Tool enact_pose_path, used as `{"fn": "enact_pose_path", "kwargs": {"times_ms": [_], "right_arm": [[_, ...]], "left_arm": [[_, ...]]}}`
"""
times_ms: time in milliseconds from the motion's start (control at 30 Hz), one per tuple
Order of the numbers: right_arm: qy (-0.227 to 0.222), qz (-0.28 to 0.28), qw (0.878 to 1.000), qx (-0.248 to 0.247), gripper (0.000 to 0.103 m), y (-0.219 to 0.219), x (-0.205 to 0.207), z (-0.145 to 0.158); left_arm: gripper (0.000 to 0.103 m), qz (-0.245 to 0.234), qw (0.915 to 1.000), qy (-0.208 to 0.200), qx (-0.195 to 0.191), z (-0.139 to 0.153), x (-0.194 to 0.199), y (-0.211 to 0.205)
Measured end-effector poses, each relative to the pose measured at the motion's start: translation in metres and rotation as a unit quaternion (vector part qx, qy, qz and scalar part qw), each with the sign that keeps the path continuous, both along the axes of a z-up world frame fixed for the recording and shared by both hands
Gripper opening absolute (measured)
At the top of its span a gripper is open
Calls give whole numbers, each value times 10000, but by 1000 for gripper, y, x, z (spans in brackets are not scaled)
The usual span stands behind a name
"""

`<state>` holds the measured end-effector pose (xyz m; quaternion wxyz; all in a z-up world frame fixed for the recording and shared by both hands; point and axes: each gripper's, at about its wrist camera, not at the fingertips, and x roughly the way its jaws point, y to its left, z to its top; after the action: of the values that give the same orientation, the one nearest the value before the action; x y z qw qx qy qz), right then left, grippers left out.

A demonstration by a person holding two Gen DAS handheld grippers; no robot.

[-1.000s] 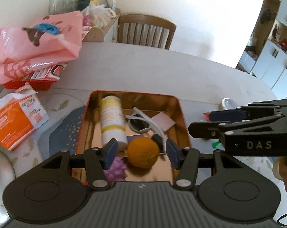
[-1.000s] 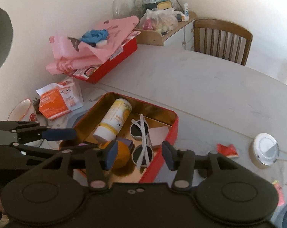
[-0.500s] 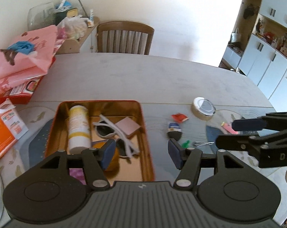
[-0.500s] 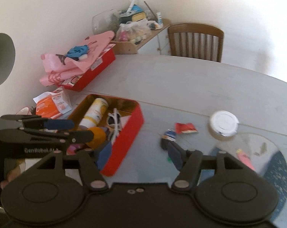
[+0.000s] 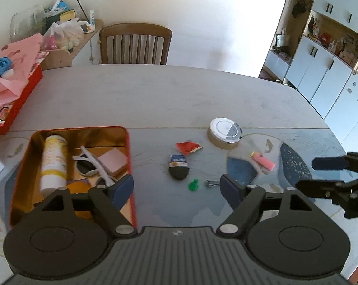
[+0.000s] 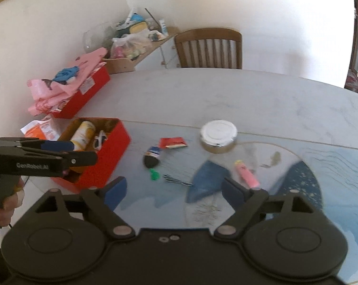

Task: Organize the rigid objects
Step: 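Move both open tools back from the tray toward the remaining table items, then grasp the small green piece with left tool while right tool grasps the pink tube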

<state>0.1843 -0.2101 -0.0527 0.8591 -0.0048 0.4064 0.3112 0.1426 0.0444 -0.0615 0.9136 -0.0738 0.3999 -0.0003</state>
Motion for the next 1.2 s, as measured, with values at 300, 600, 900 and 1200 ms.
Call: {"fn": "enact_pose_path", "kwargs": {"times_ms": [300,600,900,1200], "right_arm": [[16,-88,9998,-198,95,-28,25,-19],[-138,160,9972,-712,94,-32,54,-46],[-147,488,9936,-1005,83,-28,80,-70],[-78,802,9903,-1135,68,-23,94,-86]], "left_arm": [[81,131,9998,178,22,-20,24,-27],[81,385,9983,369,226,-48,46,-44],[81,509,9962,556,441,-78,59,-55],[81,809,9931,604,602,-99,62,-55]]}}
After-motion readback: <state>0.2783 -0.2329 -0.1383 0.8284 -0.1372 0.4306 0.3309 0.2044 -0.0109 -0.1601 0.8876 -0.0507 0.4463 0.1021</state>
